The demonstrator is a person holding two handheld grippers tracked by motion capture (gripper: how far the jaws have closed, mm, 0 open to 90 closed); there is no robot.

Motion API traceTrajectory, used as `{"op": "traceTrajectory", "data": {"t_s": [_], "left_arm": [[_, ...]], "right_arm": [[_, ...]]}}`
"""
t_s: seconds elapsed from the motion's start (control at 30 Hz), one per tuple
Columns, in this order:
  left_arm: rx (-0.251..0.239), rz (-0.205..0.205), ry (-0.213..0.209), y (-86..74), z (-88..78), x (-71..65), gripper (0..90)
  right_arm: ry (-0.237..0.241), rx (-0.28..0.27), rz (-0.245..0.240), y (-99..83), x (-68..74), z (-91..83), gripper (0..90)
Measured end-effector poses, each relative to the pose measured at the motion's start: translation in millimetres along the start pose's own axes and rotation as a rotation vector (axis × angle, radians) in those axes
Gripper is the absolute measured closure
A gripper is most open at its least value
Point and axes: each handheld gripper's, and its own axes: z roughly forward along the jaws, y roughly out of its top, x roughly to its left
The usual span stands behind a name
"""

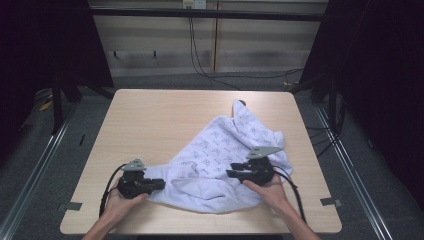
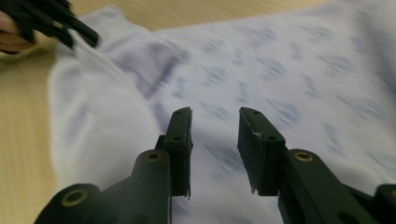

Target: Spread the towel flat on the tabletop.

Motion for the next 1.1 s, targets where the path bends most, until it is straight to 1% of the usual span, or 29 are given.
{"op": "traceTrajectory", "data": {"t_s": [0.03, 0.07, 0.1, 0.13, 0.17, 0.2, 0.27, 0.3, 0.33, 0.4, 0.43, 0.47, 0.5, 0.53, 0.57, 0.6, 0.63, 0.67, 0.7, 0.73, 0.77, 0.83, 0.87, 0.9, 0.93, 0.97, 1.03, 1.07, 1.1], "left_arm": [[0.022, 0.024, -0.003, -1.0, 3.9, -4.0, 81.7], [0.036, 0.028, -0.008, -0.6, 4.3, -6.8, 86.2], [0.045, 0.027, -0.020, -0.9, 4.4, -9.4, 86.2], [0.058, 0.041, -0.031, -3.8, 2.9, -14.6, 87.8], [0.062, 0.037, -0.034, -6.3, 1.2, -18.0, 87.9], [0.062, 0.037, -0.034, -6.3, 1.2, -18.0, 87.9], [0.066, 0.036, -0.043, -10.5, -2.6, -21.6, 87.6], [0.066, 0.036, -0.043, -10.5, -2.6, -21.6, 87.2], [0.067, 0.039, -0.053, -11.6, -3.7, -20.5, 87.0], [0.063, 0.028, -0.059, -11.6, -3.5, -18.6, 86.7], [0.063, 0.028, -0.059, -11.6, -3.5, -18.6, 86.4], [0.059, 0.028, -0.057, -11.4, -3.4, -17.9, 86.4], [0.062, 0.026, -0.054, -10.8, -3.6, -17.6, 85.3], [0.060, 0.024, -0.051, -10.4, -3.2, -17.2, 85.1], [0.060, 0.024, -0.051, -10.4, -3.2, -17.2, 85.0], [0.061, 0.025, -0.054, -9.8, -2.7, -16.9, 85.0], [0.061, 0.025, -0.054, -9.8, -2.7, -16.9, 85.0], [0.060, 0.023, -0.052, -9.7, -2.5, -17.2, 85.0], [0.064, 0.026, -0.050, -9.4, -2.5, -17.3, 85.2], [0.064, 0.026, -0.048, -9.1, -2.2, -17.7, 85.4], [0.069, 0.028, -0.040, -8.7, -2.5, -18.6, 85.6], [0.073, 0.025, -0.043, -8.9, -3.0, -19.2, 85.6], [0.073, 0.025, -0.043, -8.9, -3.0, -19.2, 85.5], [0.071, 0.008, -0.049, -9.2, -3.0, -18.6, 84.7], [0.067, -0.031, -0.071, -9.7, -3.3, -18.1, 83.9], [0.064, -0.048, -0.094, -10.1, -3.2, -18.9, 83.9], [0.073, -0.020, -0.095, -9.3, -0.3, -26.9, 83.9], [0.081, -0.004, -0.094, -8.5, 1.7, -31.5, 83.9], [0.094, 0.007, -0.109, -7.6, 3.7, -34.8, 84.1]], "right_arm": [[0.000, 0.000, 0.000, 0.0, 0.0, 0.0, 65.5], [0.073, 0.005, -0.031, 13.4, 17.4, 17.9, 65.7], [0.073, 0.005, -0.031, 13.4, 17.4, 17.9, 65.7], [0.135, 0.027, -0.049, 23.3, 31.6, 37.2, 62.1], [0.157, 0.037, -0.046, 26.3, 36.1, 44.9, 61.7], [0.208, 0.053, -0.061, 30.2, 44.0, 56.8, 62.5], [0.244, 0.066, -0.107, 34.9, 58.2, 71.9, 61.7], [0.244, 0.066, -0.107, 34.9, 58.2, 71.9, 61.7], [0.283, 0.082, -0.133, 38.3, 69.2, 82.7, 60.0], [0.314, 0.092, -0.143, 39.1, 76.1, 89.8, 58.7], [0.314, 0.092, -0.143, 39.1, 76.1, 89.8, 58.7], [0.333, 0.094, -0.154, 39.1, 78.6, 92.1, 58.6], [0.320, 0.110, -0.159, 38.8, 82.7, 96.9, 57.6], [0.322, 0.128, -0.165, 38.2, 83.8, 99.7, 57.7], [0.322, 0.128, -0.165, 38.2, 83.8, 99.7, 57.7], [0.325, 0.150, -0.173, 36.0, 85.6, 105.5, 69.4], [0.325, 0.150, -0.173, 36.0, 85.6, 105.5, 69.4], [0.311, 0.144, -0.192, 34.8, 87.6, 104.8, 77.0], [0.299, 0.110, -0.204, 33.7, 89.1, 101.1, 86.8], [0.278, 0.091, -0.198, 34.2, 88.9, 95.9, 88.2], [0.240, 0.029, -0.146, 37.1, 81.3, 78.1, 88.7], [0.173, -0.022, -0.115, 38.3, 68.1, 53.2, 88.9], [0.154, -0.044, -0.092, 37.5, 59.7, 39.9, 88.9], [0.128, -0.067, -0.070, 35.5, 50.9, 26.6, 88.9], [0.085, -0.089, -0.055, 32.0, 42.0, 12.9, 88.9], [0.085, -0.089, -0.055, 32.0, 42.0, 12.9, 88.9], [0.026, -0.123, 0.008, 20.6, 19.9, -14.6, 88.9], [-0.001, -0.132, 0.022, 15.9, 13.0, -22.9, 88.9], [-0.019, -0.134, 0.042, 9.2, 3.6, -32.4, 88.9]]}}
